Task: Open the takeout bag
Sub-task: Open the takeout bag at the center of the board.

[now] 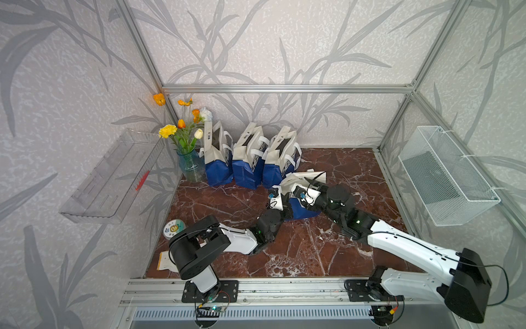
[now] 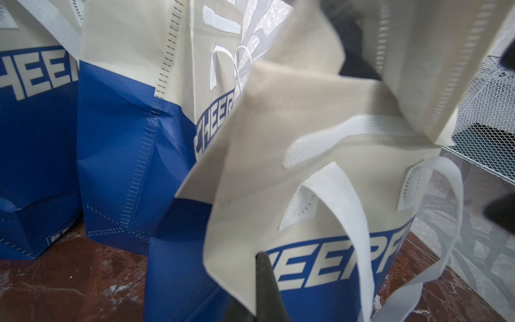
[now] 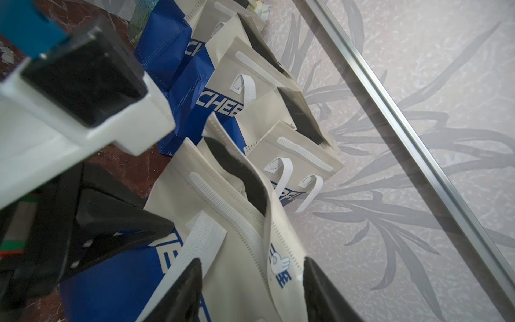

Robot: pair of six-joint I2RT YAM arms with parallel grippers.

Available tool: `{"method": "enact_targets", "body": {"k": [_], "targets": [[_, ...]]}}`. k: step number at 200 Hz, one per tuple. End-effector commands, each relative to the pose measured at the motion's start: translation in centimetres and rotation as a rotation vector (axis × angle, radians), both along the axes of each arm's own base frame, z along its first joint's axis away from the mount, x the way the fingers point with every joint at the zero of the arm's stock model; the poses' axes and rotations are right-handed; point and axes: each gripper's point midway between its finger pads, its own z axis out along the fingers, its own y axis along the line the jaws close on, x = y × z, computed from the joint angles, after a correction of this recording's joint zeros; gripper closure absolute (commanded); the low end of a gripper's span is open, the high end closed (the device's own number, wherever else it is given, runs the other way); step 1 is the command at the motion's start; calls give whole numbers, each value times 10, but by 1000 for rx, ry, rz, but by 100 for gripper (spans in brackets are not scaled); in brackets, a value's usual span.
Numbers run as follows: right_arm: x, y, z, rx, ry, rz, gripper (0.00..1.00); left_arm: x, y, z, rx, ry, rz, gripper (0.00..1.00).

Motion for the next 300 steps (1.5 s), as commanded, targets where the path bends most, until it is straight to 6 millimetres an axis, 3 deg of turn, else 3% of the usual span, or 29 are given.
{"method": "enact_targets", "body": {"k": [1, 45, 98, 122, 144, 167, 210, 245, 267, 287, 300], "targets": [[12, 1, 16, 32, -51, -39, 47, -6, 3, -28, 118, 62, -10, 100], [29, -1, 22, 44, -107, -97, 63, -6, 5, -27, 122, 59, -5, 100], [51, -4, 28, 60, -150, -165, 100, -7, 7, -28, 126, 59, 0, 100], [57, -13, 36, 4, -191, -222, 100, -7, 12, -30, 135, 68, 19, 100], [59, -22, 42, -148, -194, -250, 100, -5, 19, -39, 139, 100, 63, 100], [63, -33, 64, -232, -266, -302, 100, -6, 25, -52, 143, 130, 83, 100], [65, -35, 90, -332, -346, -309, 100, -7, 28, -60, 151, 149, 100, 100], [70, -33, 100, -414, -374, -335, 100, -7, 31, -64, 170, 162, 115, 100], [72, -37, 109, -374, -332, -372, 100, -7, 34, -67, 179, 170, 128, 100], [62, -36, 108, -256, -219, -336, 100, -7, 35, -66, 176, 168, 129, 100], [52, -36, 105, -143, -142, -303, 90, -7, 34, -63, 171, 166, 127, 100]]}}
